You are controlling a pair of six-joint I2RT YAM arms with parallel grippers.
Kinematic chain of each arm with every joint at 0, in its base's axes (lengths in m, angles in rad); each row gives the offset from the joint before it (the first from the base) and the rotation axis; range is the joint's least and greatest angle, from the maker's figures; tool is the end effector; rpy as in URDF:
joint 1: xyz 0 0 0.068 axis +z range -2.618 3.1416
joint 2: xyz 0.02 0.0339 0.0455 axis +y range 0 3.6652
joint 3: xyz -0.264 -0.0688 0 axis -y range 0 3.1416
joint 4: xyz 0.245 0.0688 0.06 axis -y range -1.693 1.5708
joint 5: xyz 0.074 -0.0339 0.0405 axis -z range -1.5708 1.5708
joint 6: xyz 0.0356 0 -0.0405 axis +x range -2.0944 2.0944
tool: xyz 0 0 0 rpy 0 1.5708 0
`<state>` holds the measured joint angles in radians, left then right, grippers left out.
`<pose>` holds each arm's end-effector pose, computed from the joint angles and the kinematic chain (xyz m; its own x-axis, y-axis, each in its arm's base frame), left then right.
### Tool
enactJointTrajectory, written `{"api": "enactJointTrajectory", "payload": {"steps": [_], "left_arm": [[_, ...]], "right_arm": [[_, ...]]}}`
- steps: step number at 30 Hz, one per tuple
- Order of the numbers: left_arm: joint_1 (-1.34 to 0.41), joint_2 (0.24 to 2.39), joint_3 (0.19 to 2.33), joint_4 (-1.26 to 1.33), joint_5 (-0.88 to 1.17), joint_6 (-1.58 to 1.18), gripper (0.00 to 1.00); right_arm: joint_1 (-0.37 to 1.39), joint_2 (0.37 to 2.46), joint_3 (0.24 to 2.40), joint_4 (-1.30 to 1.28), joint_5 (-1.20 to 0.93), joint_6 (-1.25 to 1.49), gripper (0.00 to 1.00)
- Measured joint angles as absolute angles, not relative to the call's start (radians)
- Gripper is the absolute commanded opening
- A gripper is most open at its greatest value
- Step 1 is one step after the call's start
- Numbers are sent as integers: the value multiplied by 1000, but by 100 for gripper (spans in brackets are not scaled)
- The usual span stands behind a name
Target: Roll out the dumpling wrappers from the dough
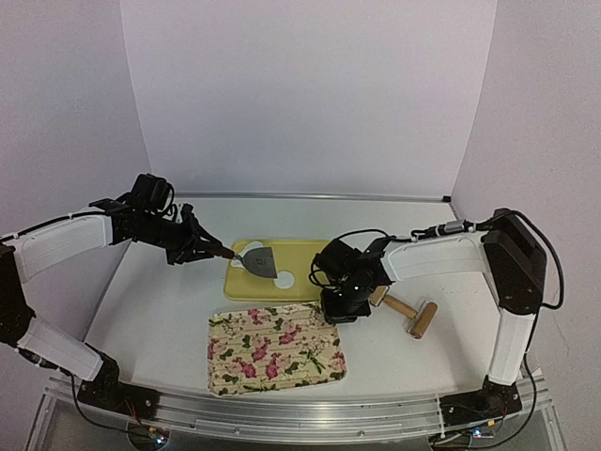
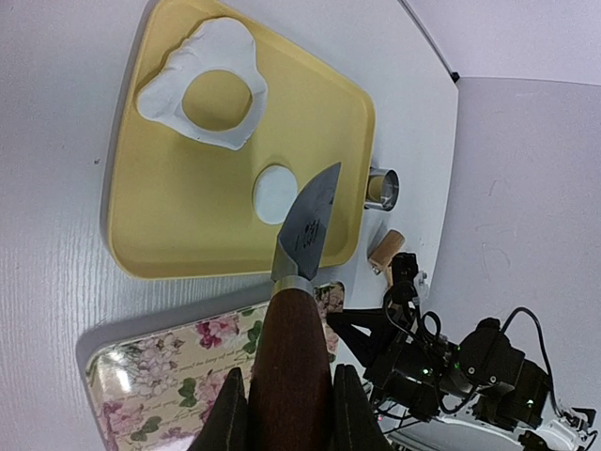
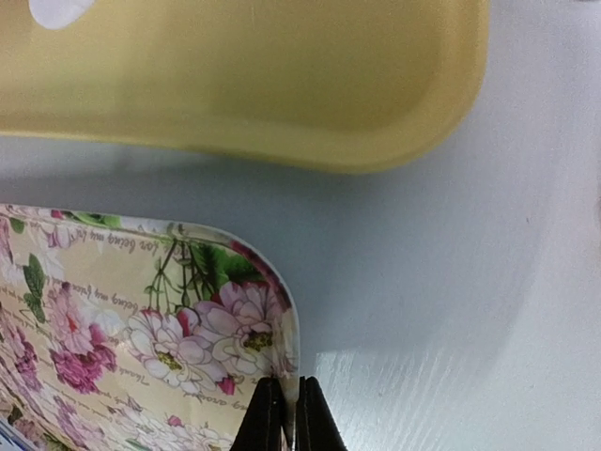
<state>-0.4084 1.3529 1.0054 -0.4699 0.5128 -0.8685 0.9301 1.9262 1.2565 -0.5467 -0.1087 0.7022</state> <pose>0.2551 -0.1294 0.2676 -0.9317 -0.3216 -0.1688 -0.0885 0.6516 -0.7534 0.2235 0.3063 0.1534 -0.9573 -0.2097 -0.1992 -0.2635 0.9162 0.3018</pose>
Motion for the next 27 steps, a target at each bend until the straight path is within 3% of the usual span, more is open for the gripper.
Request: {"api": "enactJointTrajectory", "payload": {"steps": [5, 9, 12, 18, 27], "left_arm": [[-408, 1353, 1005, -485, 503, -850, 0], [-405, 1353, 1005, -499, 489, -830, 0], [-405, 1357, 1006, -521, 460, -804, 0], [-405, 1417, 1032, -584, 411, -732, 0], [-405, 1513, 1128, -647, 388, -667, 0]], "right_arm": [[965, 1889, 1221, -563, -93, 790, 3], [977, 1878, 1208, -595, -64, 841, 45], [981, 1858, 1187, -650, -33, 859, 57], [945, 1813, 1214, -703, -20, 838, 58], [741, 1865, 1419, -704, -113, 705, 46]]}}
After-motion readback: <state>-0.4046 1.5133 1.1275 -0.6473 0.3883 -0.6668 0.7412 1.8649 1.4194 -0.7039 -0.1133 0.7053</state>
